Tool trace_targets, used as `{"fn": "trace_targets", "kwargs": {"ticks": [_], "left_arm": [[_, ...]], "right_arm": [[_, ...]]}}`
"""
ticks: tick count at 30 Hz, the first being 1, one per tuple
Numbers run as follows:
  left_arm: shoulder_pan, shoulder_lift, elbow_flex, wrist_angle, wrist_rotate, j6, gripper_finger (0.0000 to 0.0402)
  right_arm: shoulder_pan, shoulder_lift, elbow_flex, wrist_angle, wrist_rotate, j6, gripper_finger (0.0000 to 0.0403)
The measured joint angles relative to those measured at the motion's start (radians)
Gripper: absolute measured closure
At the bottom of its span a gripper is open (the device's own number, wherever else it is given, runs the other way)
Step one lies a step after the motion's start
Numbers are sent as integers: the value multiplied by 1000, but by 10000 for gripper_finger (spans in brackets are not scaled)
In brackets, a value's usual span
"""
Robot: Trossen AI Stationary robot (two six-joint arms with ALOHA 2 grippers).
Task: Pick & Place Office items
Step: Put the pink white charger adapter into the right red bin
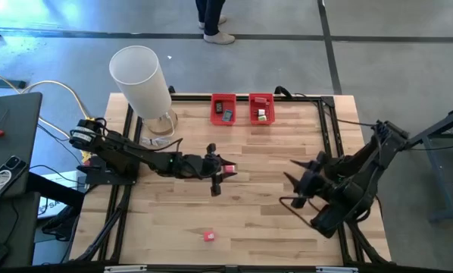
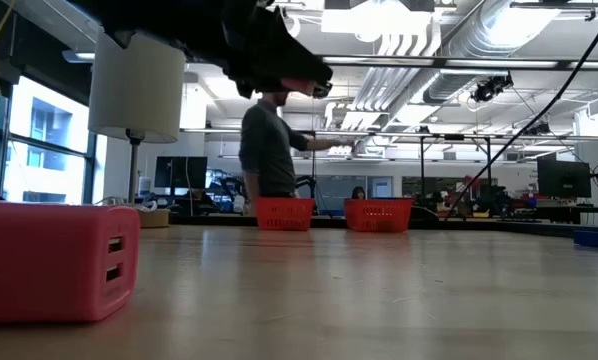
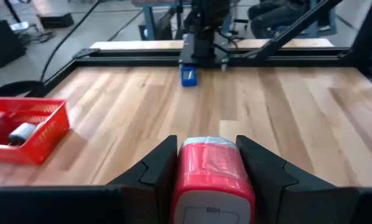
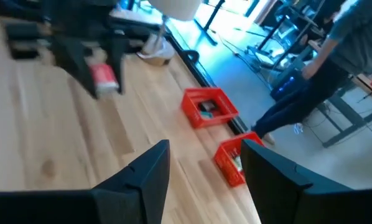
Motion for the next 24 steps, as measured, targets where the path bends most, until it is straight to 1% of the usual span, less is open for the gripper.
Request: {"fn": "trace_targets", "kwargs": {"ticks": [4,7,10,13,17,19,21,22,24], "left_arm": [[7,0,0,20,10,-3,269],[7,0,0,50,8,-5,268],[7,0,0,58,7,-5,268],[7,0,0,79,20,-5,267],[7,0,0,102,70,-27,267],[7,0,0,114,79,-28,266],[7,0,0,120,81,-29,266],[7,0,0,127,82,-30,266],[7,0,0,146,82,-40,266]], "right_arm": [[-6,-54,-118,17,6,74,220],[-14,-62,-188,42,1,111,218],[-15,-62,-229,73,-4,119,202],[-35,-61,-247,110,-19,105,166],[-78,-60,-248,123,-63,99,95],[-104,-60,-248,135,-47,112,57],[-127,-60,-248,165,-6,99,25],[-136,-60,-248,178,16,82,14],[-148,-59,-248,200,40,42,9]]}}
